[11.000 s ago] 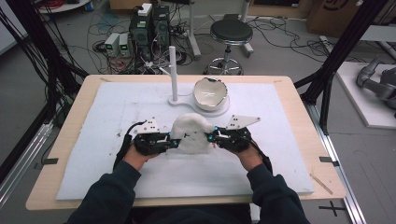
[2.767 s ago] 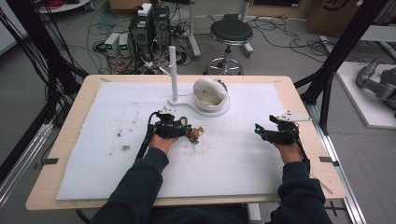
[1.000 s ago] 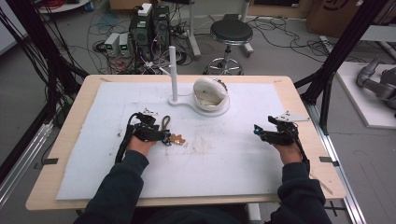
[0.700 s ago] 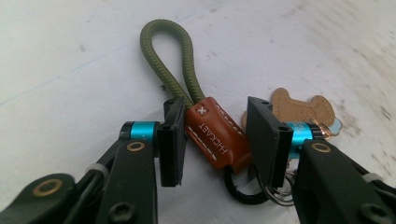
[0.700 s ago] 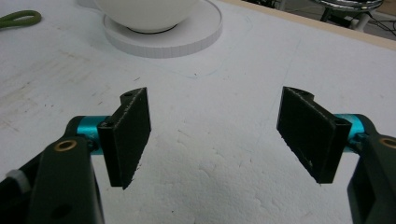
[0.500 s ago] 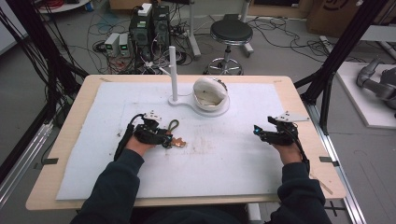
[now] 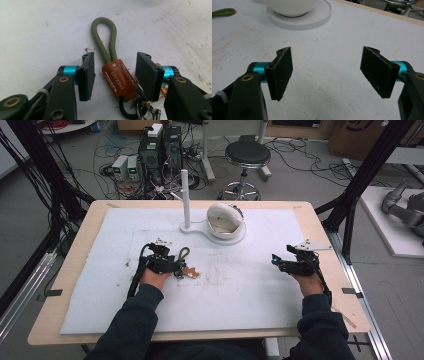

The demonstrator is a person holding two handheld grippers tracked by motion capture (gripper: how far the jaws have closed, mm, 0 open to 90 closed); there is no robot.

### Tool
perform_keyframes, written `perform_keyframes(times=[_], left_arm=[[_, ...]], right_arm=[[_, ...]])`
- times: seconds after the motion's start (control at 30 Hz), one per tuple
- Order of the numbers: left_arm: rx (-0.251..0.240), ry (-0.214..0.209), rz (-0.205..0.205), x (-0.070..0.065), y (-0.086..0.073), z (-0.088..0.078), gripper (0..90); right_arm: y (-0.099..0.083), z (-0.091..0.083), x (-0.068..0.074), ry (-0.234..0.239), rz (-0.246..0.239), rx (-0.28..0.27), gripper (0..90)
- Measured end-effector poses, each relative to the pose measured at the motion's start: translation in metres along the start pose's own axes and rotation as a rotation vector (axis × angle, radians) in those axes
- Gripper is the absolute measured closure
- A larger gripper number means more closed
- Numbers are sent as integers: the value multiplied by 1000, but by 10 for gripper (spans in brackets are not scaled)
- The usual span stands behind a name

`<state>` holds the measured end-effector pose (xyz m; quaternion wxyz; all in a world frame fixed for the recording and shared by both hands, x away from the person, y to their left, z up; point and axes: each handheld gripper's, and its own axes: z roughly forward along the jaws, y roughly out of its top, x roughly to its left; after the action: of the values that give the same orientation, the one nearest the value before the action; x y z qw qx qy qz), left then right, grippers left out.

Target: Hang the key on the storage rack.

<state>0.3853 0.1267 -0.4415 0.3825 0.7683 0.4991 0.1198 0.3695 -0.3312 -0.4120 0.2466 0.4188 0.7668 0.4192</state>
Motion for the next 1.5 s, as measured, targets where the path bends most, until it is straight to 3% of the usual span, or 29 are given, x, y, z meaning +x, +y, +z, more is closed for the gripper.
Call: perform_keyframes(times=[0.07, 0.17, 0.33, 0.4, 0.5, 0.53, 0.63, 0.7, 0.73, 0.83, 0.87, 0.93, 1.07, 1.5], left_arm=[[-10, 49, 59, -6, -3, 2, 509], [-4, 87, 128, -9, -4, 2, 582], [-15, 35, 55, 0, -2, -1, 694], [-32, 20, 57, 0, -1, -3, 697], [-87, -5, 45, 0, 1, -9, 708], [-134, -28, 38, 1, 4, -15, 710], [-158, -36, 54, 3, 6, -21, 712], [-234, -44, 49, 7, 10, -33, 714], [-234, -44, 49, 7, 10, -33, 715], [-348, -65, 50, 14, 19, -52, 715], [-348, -65, 50, 14, 19, -52, 714], [-397, -71, 54, 18, 26, -64, 715], [-438, -78, 61, 21, 36, -74, 716], [-493, -74, 88, 25, 78, -86, 717]], right_arm=[[0, 0, 0, 1, -3, 1, 265], [0, 2, 1, 9, -8, 7, 266], [0, 1, 1, 21, -5, 5, 267], [-1, 1, 0, 22, 0, 5, 267], [-2, 0, -3, 24, 16, -3, 268], [-2, 0, -3, 24, 16, -3, 268], [-2, 0, -2, 26, 19, -6, 268], [-2, -1, -2, 26, 15, -5, 268], [-2, -1, -2, 26, 15, -5, 268], [-2, -1, -3, 22, 20, -10, 268], [-2, -1, -3, 26, 23, -12, 268], [-1, -1, -3, 27, 26, -20, 268], [-1, -2, -3, 24, 24, -29, 267], [-1, -3, -3, 23, 30, -34, 267]])
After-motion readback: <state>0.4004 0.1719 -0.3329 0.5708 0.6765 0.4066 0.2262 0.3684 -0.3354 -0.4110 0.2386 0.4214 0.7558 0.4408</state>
